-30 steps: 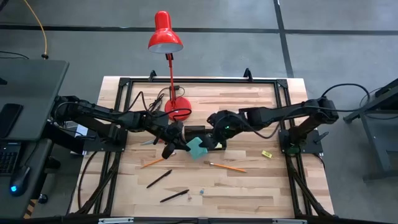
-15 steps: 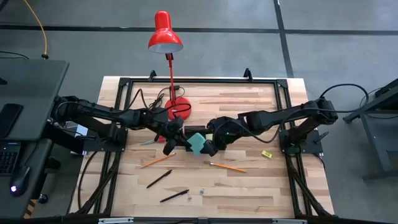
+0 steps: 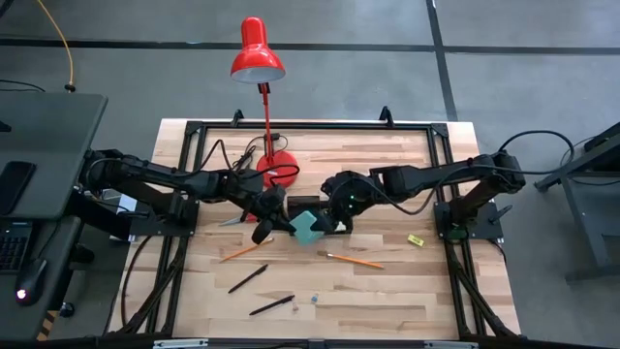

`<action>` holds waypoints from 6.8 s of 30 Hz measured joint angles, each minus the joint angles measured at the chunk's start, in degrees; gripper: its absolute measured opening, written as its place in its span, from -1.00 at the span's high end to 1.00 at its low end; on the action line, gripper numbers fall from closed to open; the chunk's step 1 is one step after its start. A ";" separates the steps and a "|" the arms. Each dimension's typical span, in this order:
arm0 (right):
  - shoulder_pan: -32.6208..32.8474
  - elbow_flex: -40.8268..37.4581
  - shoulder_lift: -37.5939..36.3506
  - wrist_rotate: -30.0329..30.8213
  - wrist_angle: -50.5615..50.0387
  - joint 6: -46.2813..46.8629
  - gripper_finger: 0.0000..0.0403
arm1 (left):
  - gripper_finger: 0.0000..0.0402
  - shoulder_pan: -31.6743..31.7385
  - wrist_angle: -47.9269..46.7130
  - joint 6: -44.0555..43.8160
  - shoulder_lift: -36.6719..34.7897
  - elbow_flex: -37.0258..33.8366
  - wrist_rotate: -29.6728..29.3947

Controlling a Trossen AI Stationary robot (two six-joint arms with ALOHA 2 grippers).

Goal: Pick and place office supplies into organizer
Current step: Put the blue sticky notes into the black desk organizer

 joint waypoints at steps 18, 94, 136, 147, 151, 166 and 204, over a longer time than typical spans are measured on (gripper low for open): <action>1.32 -0.11 3.58 -4.77 3.54 -5.16 0.97 | 0.95 0.07 0.02 0.63 -0.04 0.00 6.47; 0.13 -0.07 2.90 3.46 6.24 -9.57 -0.03 | 0.95 1.13 -1.71 1.44 0.02 0.02 6.62; 1.90 -0.18 -3.98 17.40 -18.50 9.29 1.00 | -0.18 2.70 37.60 -15.12 -17.05 -21.49 2.23; -2.07 -6.15 -3.74 15.72 -17.21 15.92 1.00 | -0.08 2.66 40.06 -14.62 -26.31 -28.28 1.15; -2.11 -10.24 -3.64 15.40 -6.09 17.46 1.00 | -0.08 2.64 40.35 -14.55 -26.32 -28.26 1.13; -4.81 -21.57 -4.71 9.48 4.21 18.43 1.00 | -0.06 2.64 40.28 -14.86 -26.29 -28.22 2.81; -11.02 -22.47 4.01 0.69 12.04 13.37 1.00 | -0.06 2.64 40.23 -14.77 -26.29 -28.17 4.54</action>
